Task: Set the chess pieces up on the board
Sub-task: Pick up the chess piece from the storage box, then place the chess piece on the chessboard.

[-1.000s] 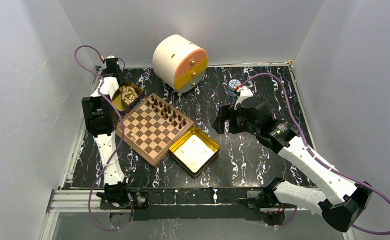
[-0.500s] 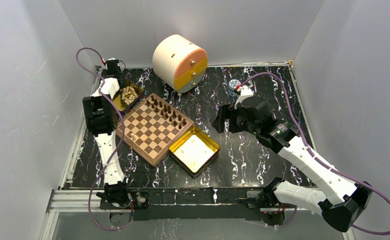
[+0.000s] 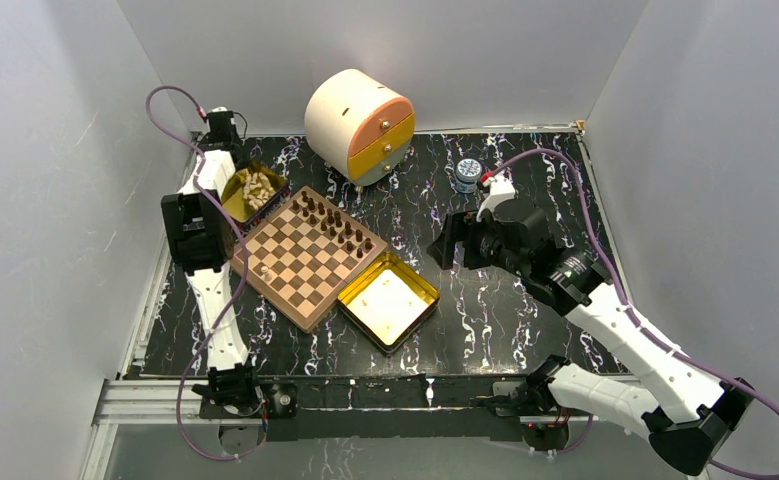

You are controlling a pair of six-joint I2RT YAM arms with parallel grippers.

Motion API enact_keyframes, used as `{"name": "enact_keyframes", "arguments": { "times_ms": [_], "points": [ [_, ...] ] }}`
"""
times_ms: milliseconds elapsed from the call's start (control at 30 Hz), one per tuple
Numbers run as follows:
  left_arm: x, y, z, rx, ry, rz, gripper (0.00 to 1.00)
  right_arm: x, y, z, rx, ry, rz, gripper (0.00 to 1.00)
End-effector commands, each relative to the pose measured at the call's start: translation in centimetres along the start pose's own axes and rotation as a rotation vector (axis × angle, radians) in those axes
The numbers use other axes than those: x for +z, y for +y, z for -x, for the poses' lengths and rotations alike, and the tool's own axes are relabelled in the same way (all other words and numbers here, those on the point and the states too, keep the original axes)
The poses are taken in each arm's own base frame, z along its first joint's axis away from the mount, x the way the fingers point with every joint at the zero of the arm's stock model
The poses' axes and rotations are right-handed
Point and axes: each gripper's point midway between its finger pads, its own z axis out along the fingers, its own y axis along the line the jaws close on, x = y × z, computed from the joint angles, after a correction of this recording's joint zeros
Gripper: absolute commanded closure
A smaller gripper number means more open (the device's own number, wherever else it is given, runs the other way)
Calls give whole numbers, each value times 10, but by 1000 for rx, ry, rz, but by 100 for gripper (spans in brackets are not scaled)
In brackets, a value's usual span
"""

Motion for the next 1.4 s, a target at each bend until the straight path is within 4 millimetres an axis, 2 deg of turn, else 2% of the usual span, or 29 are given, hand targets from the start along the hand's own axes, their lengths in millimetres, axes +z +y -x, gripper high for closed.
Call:
{"name": "enact_keyframes", "arguments": {
  "times_ms": [0,133,233,333,600,733,867,967,1100,1367],
  "points": [
    [-55,-2,77,-44,-150,-43,87,-8,9,10,5,-43,37,8],
    [-69,-4,79,-70,-142,-67,87,-12,13,14,9,-43,49,8],
    [-90,0,81,-93,-148,-64,87,-16,15,15,13,-34,55,8],
    [-112,5,75,-119,-136,-68,87,-23,16,14,29,-37,63,8],
    [-169,31,29,-150,-63,-24,85,-37,16,6,51,-31,80,7],
    [-198,31,6,-169,-40,-68,85,-46,18,6,65,-49,99,7],
    [-215,42,-26,-179,-6,-50,85,-50,17,5,81,-54,100,8],
    [-223,46,-47,-167,17,-48,85,-55,16,4,82,-49,95,8],
    [-225,55,-65,-141,35,-22,85,-63,16,4,79,-61,102,7],
    [-212,44,-95,-98,56,-25,86,-73,23,12,67,-99,147,6]
  ]
}}
